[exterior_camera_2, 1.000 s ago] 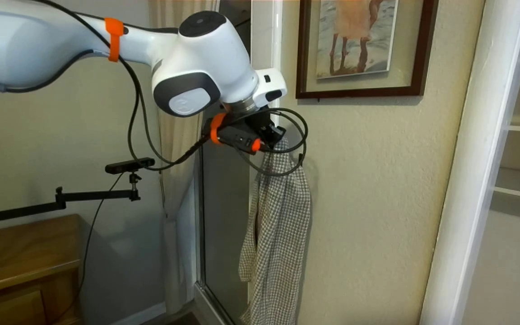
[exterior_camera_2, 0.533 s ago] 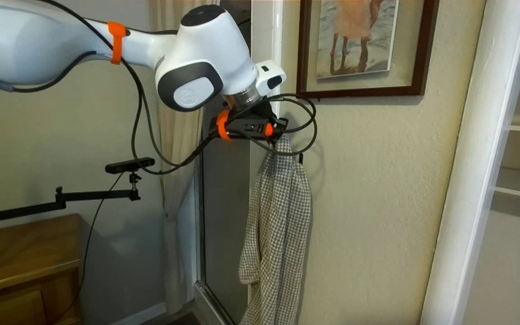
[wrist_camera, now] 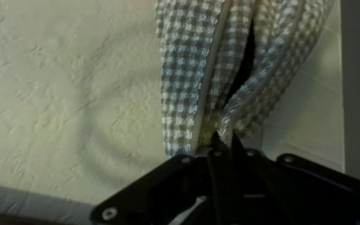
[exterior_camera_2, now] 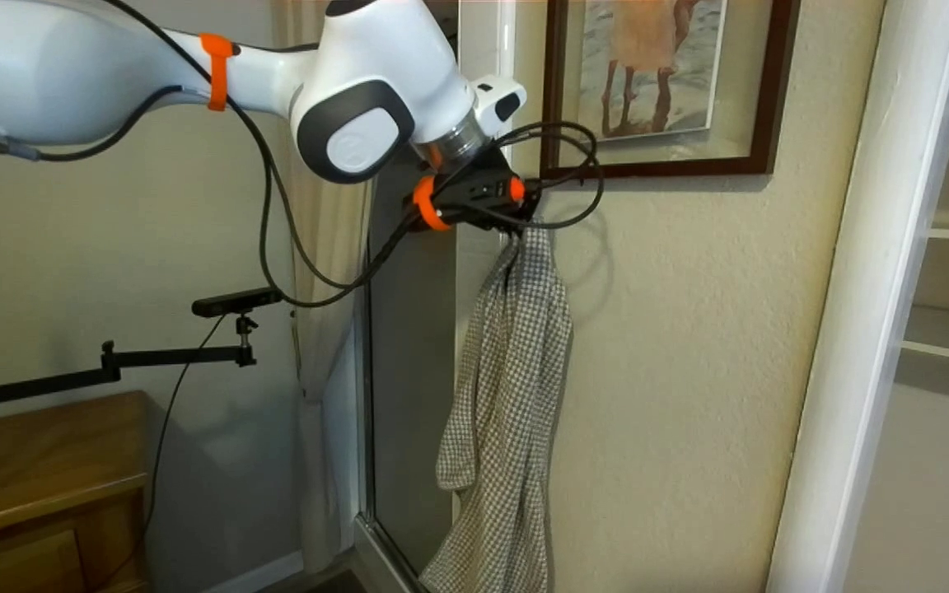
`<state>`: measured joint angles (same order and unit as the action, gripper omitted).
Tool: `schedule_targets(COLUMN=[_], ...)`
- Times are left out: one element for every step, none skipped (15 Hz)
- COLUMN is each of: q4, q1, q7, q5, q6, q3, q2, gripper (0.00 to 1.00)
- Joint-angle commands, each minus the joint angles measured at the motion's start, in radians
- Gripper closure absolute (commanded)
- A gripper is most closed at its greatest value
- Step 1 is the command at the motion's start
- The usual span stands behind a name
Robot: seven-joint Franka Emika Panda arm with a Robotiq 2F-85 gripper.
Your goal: Adjust the cloth on the wall hook
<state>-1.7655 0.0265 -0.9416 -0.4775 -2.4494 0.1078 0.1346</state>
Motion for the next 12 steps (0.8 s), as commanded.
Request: schedule_targets(q4=[0.150, 0.171, 0.188, 0.198, 0.202, 0.207, 0.207, 0.207, 0.207, 0.205, 0.202, 0.200], q1=[-0.028, -0.034, -0.037, -0.038, -0.038, -0.037, -0.036, -0.034, -0.033, -0.034, -0.036, -0.038], q7=[0.091, 0.111, 0.131, 0.134, 0.139, 0.147, 0.147, 0.148, 0.133, 0.136, 0.143, 0.155], q5=[0.089, 0.113, 0.121, 0.122, 0.119, 0.111, 0.101, 0.086, 0.065, 0.060, 0.059, 0.058], q6=[-0.018, -0.012, 0.000, -0.003, -0.010, -0.006, -0.011, -0.013, -0.024, -0.026, -0.024, -0.019], q3=[0.001, 0.000, 0.001, 0.002, 0.001, -0.001, -0.003, -0.007, -0.010, -0.014, -0.018, -0.022], q2=[-0.065, -0.072, -0.080, -0.088, -0.097, -0.105, -0.113, -0.122, -0.133, -0.142, -0.149, -0.155], gripper=[0.99, 0.99, 0.99, 0.99, 0.99, 0.99, 0.99, 0.99, 0.99, 0.99, 0.99, 0.99])
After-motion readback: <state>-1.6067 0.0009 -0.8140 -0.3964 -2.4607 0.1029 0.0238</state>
